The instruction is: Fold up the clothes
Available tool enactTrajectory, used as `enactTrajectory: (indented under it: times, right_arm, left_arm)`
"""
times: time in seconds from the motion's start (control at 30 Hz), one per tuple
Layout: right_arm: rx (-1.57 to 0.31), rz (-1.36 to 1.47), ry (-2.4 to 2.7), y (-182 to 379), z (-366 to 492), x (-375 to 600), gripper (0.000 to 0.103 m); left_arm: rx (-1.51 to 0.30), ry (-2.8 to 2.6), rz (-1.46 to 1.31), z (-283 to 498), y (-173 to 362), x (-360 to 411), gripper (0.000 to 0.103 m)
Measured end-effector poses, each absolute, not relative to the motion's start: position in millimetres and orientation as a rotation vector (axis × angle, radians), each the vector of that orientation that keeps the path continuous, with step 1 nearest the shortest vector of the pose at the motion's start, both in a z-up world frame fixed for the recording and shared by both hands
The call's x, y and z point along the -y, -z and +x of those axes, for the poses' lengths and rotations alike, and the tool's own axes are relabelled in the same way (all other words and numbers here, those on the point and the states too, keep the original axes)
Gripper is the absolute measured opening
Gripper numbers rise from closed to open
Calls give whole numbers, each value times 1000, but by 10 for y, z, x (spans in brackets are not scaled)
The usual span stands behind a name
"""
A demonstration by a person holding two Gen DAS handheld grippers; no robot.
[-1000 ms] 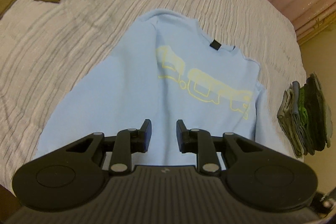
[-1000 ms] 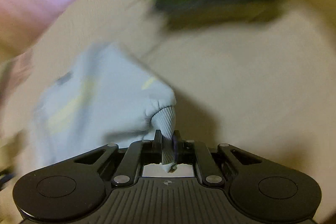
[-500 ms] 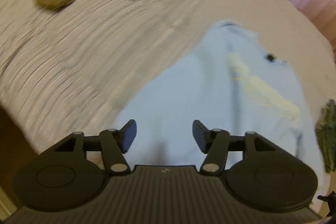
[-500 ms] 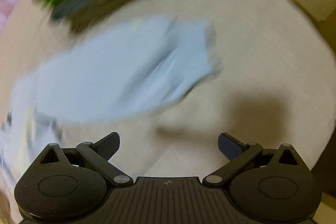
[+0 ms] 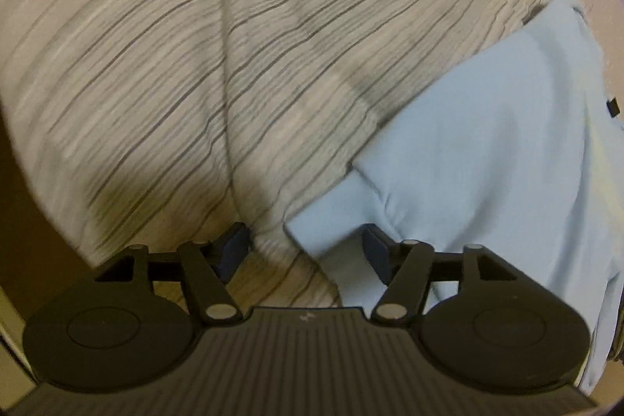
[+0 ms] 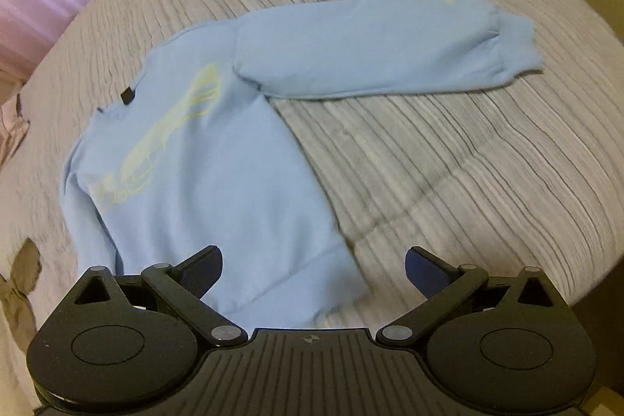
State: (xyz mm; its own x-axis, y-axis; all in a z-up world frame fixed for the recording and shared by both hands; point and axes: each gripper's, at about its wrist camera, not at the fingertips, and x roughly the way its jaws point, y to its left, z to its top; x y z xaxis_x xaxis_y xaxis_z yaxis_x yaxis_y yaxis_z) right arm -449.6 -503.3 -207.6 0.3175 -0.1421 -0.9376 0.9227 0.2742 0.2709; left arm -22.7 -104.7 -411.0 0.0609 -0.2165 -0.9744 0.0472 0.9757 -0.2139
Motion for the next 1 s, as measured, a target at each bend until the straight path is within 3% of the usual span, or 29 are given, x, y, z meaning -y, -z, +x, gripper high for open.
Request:
enactTrajectory:
  times: [0.07, 0.13, 0.27, 0.47, 0.57, 0.63, 0.73, 0.8, 1.0]
  right_arm:
    - [-972, 1023, 914, 2063, -4421, 4845, 102]
    - [-966, 1045, 936, 2060, -4378, 4701, 102]
    - [-932, 1093, 955, 2089, -4219, 4502, 102]
    - [-899, 1133, 947, 2100, -3965, 4311, 102]
    - [-877, 1142, 931, 2083, -3855, 4336, 102]
    - [-871, 1138, 909, 2086, -3779, 4374, 102]
    - [-877, 1115, 877, 2137, -3713, 4433, 102]
    - [-884, 1100, 865, 2199, -3745, 4468, 102]
    - [-886, 1113, 930, 2439, -4302, 4634, 102]
  left_arm:
    - [-1474, 263, -94, -156, 4048, 1073, 21]
    - [-1481, 320, -74, -27, 3933, 1024, 7]
    - [-1480, 441, -118, 379, 3575, 821, 3]
    - [-1167, 539, -34, 1200, 2622, 696, 2]
    - [-927, 550, 10, 1618, 2074, 573, 3]
    - [-832, 532, 65, 1832, 1906, 606, 8]
    - [-820, 392, 125, 2109, 2070, 666, 18]
    - [-887, 320, 144, 2129, 2350, 699, 18]
    - [-1234, 437, 110, 1144, 3078, 999, 23]
